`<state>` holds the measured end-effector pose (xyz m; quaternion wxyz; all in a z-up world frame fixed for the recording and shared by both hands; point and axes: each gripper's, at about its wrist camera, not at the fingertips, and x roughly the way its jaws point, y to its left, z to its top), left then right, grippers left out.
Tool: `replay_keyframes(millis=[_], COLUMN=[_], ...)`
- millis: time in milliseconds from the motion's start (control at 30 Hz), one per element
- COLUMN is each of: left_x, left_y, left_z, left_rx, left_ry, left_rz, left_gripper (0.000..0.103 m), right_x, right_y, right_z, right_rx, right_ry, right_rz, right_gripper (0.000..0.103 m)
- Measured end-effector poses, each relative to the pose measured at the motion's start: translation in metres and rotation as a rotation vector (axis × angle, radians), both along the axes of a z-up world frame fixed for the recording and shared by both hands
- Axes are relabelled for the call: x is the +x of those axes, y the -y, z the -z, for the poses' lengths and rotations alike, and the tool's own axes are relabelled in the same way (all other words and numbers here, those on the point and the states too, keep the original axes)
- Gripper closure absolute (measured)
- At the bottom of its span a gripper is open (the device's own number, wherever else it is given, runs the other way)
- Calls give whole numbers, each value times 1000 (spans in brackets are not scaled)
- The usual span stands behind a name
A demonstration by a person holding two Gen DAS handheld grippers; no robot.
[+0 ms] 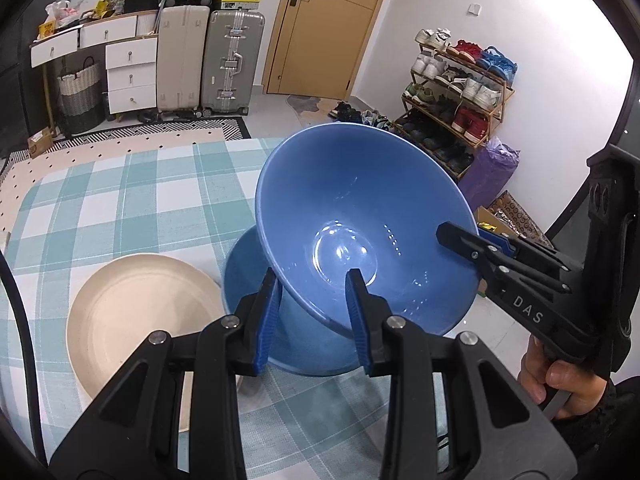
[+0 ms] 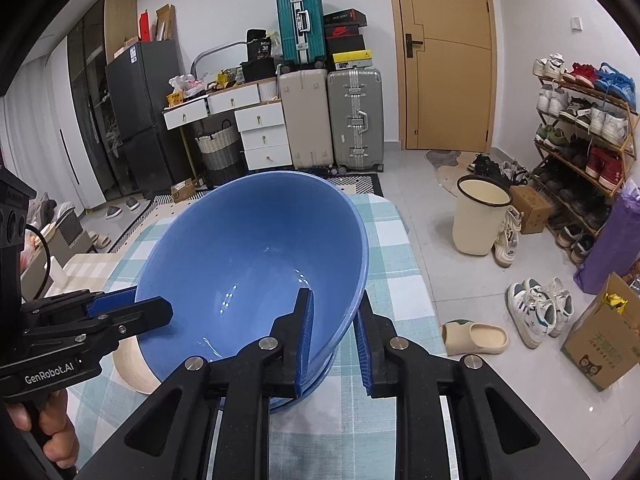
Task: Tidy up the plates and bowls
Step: 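Lift the single blue bowl with both tools and carry it over the nested bowls, then lower the blue bowl into the nested bowls and open both tools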
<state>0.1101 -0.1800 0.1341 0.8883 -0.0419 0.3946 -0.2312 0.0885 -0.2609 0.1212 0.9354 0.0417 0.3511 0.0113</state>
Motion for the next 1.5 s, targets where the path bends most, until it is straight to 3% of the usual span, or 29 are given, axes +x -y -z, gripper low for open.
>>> replay_keyframes(millis=[533,1000,1500], left_x=[22,31,40], left_y=[-8,-4,-10], left_z=[54,78,91], left_rx=[29,108,106], left_ry=[-67,-80,-113], left_rz=[-24,-35,-36], left_gripper=[74,73,72], right_x=[13,20,22], right_y=[-23,-30,-41], right_z=[38,62,68], right_rx=[-36,-70,-106], right_ry=[-79,-134,-145], right_rz=[-22,-46,-40], right_gripper=[82,79,78])
